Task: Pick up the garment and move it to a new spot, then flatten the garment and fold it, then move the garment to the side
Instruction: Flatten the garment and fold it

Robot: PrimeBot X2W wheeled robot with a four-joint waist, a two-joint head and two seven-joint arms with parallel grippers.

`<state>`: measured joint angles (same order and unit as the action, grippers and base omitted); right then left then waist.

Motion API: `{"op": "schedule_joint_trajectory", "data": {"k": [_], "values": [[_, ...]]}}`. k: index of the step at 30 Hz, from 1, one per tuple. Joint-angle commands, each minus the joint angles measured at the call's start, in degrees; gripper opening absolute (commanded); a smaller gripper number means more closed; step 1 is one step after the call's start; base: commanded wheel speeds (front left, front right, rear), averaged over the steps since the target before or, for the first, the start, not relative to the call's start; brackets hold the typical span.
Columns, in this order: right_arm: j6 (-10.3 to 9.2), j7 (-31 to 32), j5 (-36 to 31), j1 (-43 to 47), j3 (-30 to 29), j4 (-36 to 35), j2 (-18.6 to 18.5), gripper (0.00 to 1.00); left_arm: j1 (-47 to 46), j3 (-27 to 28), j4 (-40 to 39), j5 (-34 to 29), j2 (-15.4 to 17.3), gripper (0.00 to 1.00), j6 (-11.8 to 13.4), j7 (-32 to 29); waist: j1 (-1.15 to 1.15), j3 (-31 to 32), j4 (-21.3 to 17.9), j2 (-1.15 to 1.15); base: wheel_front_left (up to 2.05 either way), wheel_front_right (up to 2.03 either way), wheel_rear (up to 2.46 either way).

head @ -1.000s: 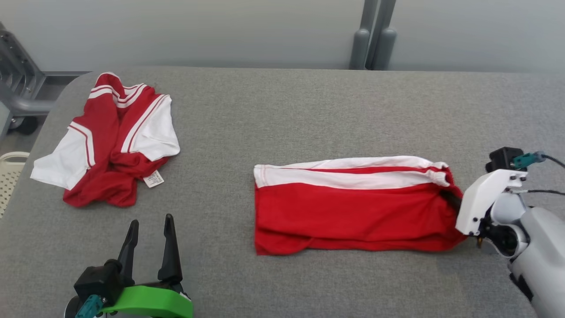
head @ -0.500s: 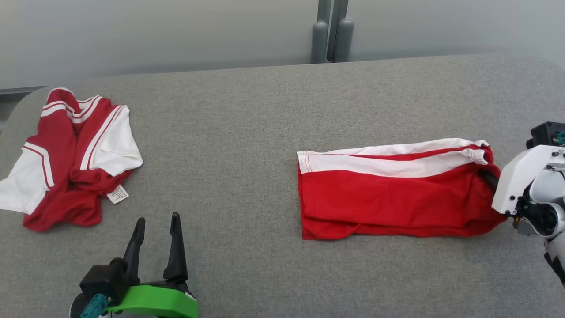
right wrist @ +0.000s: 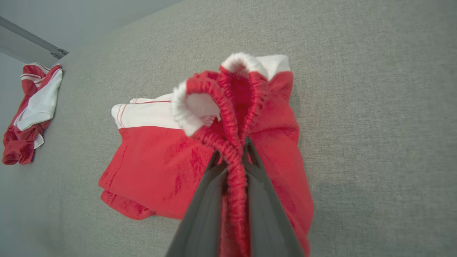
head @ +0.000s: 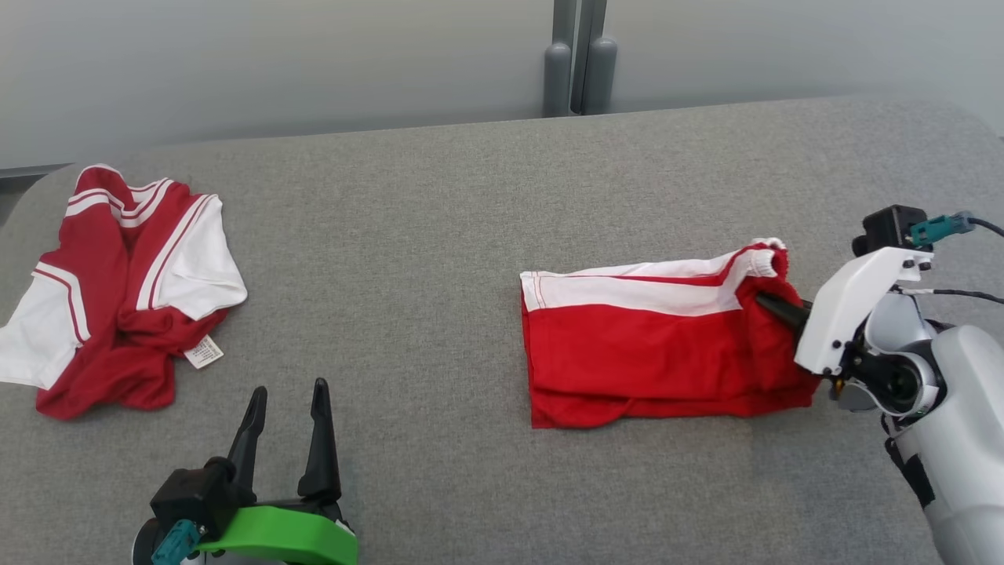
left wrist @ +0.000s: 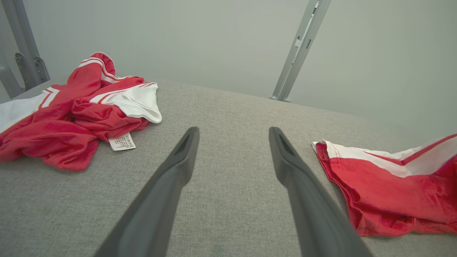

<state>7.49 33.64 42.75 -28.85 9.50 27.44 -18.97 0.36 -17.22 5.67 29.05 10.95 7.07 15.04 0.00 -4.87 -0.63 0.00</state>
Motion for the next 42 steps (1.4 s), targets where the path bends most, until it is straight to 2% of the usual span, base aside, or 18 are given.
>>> {"op": "schedule_joint_trajectory", "data": {"k": [1,9,15,20,26,35,38,39,40,42], "values": [[0.00,0.39,0.16,0.68,-0.13,-0.94,0.86,0.00,-0.53,-0.08,0.05,0.28,-0.02,1.00,-0.16,0.17,0.00,0.19,0.24,0.00,0.00,0.00,0.00],[0.00,3.37,-2.49,2.03,-0.85,-6.16,8.72,0.00,-0.43,-0.83,0.65,0.59,-0.22,1.00,-0.62,0.15,0.00,1.07,2.09,0.00,0.00,0.00,0.00],[0.00,3.23,-7.14,2.52,-1.35,-5.22,13.55,0.00,-0.67,-1.31,1.26,0.82,-0.51,1.00,-1.06,0.15,0.00,1.54,4.11,0.00,0.00,0.00,0.00],[0.00,1.40,-11.25,0.99,-2.28,-1.01,15.45,0.00,-0.90,-1.60,1.91,0.73,-0.78,1.00,-1.57,0.16,0.00,1.73,5.79,0.00,0.00,0.00,0.00],[0.00,-2.03,-13.52,-1.31,-3.15,5.00,16.01,0.00,-1.33,-1.97,2.56,0.40,-1.40,1.00,-1.94,0.15,0.00,1.80,7.45,0.00,0.00,0.00,0.00],[0.00,-10.31,-12.22,-7.63,2.21,19.47,16.04,0.00,-1.83,-2.24,3.49,-0.08,-2.41,1.00,-2.75,0.17,0.00,1.76,9.63,0.00,0.00,0.00,0.00],[0.00,-12.46,-12.43,-9.33,3.73,23.53,16.03,0.50,-1.91,-2.11,3.78,-0.27,-2.68,1.00,-3.09,0.17,0.00,1.84,9.96,0.00,0.00,0.00,0.00],[0.00,-13.05,-12.12,-9.88,4.21,24.62,16.04,0.88,-1.89,-2.09,3.89,-0.35,-2.73,1.00,-3.17,0.17,0.00,1.90,10.03,0.00,0.00,0.00,0.00],[0.00,-13.61,-11.78,-10.50,4.73,25.67,16.02,1.00,-1.85,-1.99,3.96,-0.44,-2.77,1.00,-3.24,0.17,0.00,1.98,10.07,0.00,0.00,0.00,0.00],[0.00,-14.94,-10.34,-12.21,6.44,27.99,16.02,1.00,-1.58,-1.68,4.16,-0.53,-2.88,1.00,-3.27,0.17,0.00,2.28,9.97,0.00,0.00,0.00,0.00]]}}
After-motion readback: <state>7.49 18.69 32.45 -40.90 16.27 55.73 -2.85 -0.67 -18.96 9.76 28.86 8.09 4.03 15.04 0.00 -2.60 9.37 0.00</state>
